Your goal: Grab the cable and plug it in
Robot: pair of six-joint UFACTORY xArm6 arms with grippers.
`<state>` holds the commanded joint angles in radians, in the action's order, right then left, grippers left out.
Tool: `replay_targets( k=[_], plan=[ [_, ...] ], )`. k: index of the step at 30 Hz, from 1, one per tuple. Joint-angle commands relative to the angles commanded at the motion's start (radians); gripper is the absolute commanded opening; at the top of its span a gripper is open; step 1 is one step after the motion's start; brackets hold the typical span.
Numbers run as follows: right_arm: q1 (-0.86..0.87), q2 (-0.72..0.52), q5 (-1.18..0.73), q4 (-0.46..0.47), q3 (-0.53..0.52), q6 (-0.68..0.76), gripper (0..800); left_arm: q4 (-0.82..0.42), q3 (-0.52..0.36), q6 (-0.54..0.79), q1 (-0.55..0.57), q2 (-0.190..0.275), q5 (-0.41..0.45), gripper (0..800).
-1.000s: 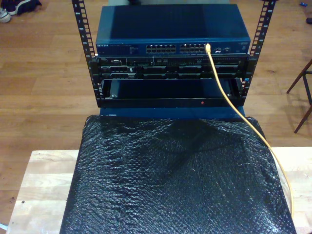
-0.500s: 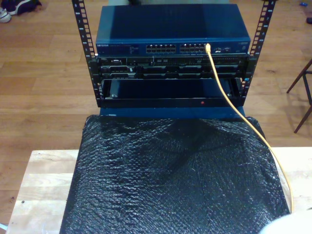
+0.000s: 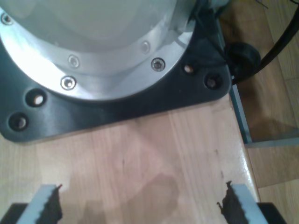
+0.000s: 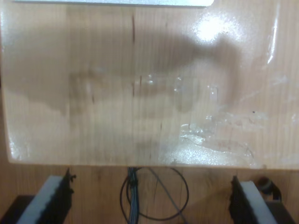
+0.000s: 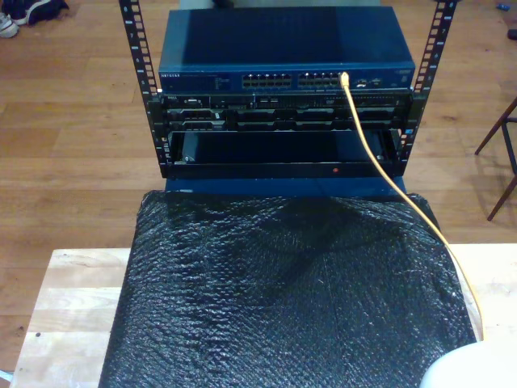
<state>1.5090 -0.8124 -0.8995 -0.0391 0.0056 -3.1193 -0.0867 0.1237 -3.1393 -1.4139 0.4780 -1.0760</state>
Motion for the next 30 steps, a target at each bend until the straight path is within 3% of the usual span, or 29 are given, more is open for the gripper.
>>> replay_targets(
  k=[30],
  plan=[
    [0.029, 0.064, 0.075, -0.020, -0.054, -0.044, 800, 0.000, 0.000, 0.000, 0.000, 0.000, 0.000, 800]
  ],
)
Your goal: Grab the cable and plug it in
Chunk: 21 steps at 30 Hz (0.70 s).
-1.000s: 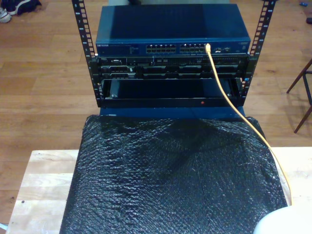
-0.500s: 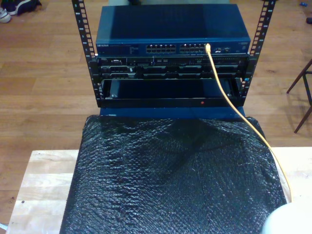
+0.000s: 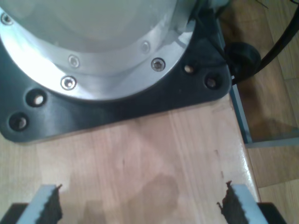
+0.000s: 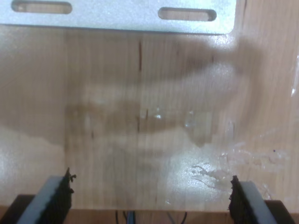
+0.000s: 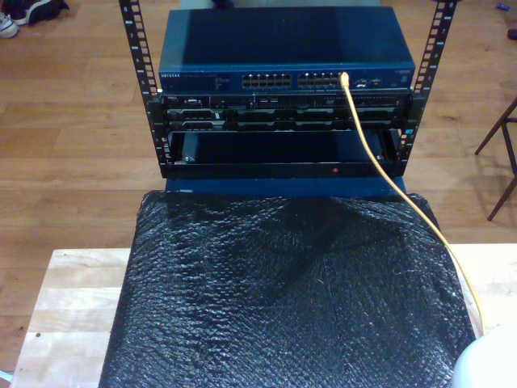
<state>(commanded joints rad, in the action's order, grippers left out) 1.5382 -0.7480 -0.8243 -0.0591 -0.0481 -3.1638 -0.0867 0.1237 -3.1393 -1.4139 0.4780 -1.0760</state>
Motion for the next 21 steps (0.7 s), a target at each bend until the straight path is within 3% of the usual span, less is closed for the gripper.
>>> replay_targets(
  k=[21],
  plan=[
    [0.011, -0.002, 0.009, -0.018, -0.006, 0.000, 800, 0.000, 0.000, 0.000, 0.000, 0.000, 0.000, 800]
  ],
)
